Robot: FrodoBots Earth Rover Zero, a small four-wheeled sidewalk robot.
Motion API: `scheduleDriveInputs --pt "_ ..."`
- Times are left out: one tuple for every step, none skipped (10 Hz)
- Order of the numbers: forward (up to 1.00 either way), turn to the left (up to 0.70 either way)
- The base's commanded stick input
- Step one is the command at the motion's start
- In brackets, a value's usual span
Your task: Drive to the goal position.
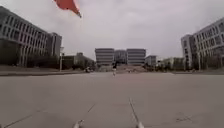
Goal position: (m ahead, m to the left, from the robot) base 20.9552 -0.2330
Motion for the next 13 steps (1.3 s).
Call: scheduleDriveInputs --pt "0.85 0.0" --pt "0.85 0.0" --pt "0.85 0.0" --pt "0.85 0.0" --pt "0.85 0.0" --pt "0.85 -0.07" --pt "0.85 -0.18" --pt "0.85 -0.26" --pt "0.85 -0.29" --pt "0.85 -0.34" --pt "0.85 -0.17" --pt "0.85 -0.03" --pt "0.85 0.0"
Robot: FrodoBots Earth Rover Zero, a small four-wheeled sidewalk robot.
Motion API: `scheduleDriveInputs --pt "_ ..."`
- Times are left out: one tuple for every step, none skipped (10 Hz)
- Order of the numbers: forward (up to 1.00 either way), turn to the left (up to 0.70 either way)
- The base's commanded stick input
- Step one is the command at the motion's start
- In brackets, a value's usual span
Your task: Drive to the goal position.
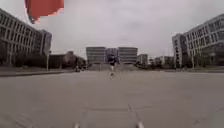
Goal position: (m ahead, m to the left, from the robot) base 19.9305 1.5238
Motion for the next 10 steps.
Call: scheduleDriveInputs --pt "0.85 0.0" --pt "0.85 0.0" --pt "0.85 0.0" --pt "0.85 0.0" --pt "0.85 0.0" --pt "0.85 0.0" --pt "0.85 0.0" --pt "0.85 0.0" --pt "0.85 0.0" --pt "0.85 0.0"
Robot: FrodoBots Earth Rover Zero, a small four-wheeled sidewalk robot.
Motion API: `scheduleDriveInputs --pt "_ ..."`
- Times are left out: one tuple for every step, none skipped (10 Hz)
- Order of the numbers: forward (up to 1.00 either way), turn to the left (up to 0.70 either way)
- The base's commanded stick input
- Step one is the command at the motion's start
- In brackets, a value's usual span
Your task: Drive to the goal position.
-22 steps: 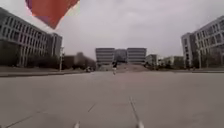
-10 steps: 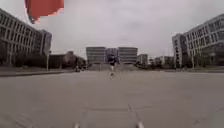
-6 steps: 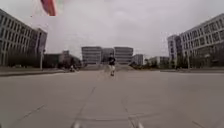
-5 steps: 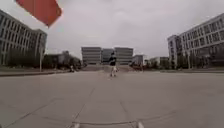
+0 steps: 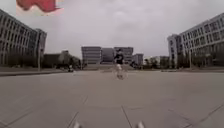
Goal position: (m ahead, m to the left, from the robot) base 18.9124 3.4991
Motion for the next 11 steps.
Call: scheduleDriveInputs --pt "0.85 0.0" --pt "0.85 0.0" --pt "0.85 0.0" --pt "0.85 0.0" --pt "0.85 0.0" --pt "0.85 0.0" --pt "0.85 0.0" --pt "0.85 0.0" --pt "0.85 0.0" --pt "0.85 0.0" --pt "0.85 0.0"
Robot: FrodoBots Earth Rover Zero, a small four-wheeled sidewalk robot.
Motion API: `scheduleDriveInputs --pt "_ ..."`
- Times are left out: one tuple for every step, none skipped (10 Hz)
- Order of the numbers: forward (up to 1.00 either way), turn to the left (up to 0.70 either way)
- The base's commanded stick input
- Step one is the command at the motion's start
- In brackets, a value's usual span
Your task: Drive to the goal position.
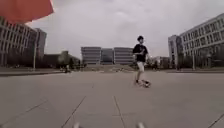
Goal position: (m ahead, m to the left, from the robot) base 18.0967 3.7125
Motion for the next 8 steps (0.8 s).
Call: scheduleDriveInputs --pt "0.85 0.0" --pt "0.85 0.0" --pt "0.85 0.0" --pt "0.85 0.0" --pt "0.85 0.09" --pt "0.85 0.31" --pt "0.85 0.33" --pt "0.85 0.34"
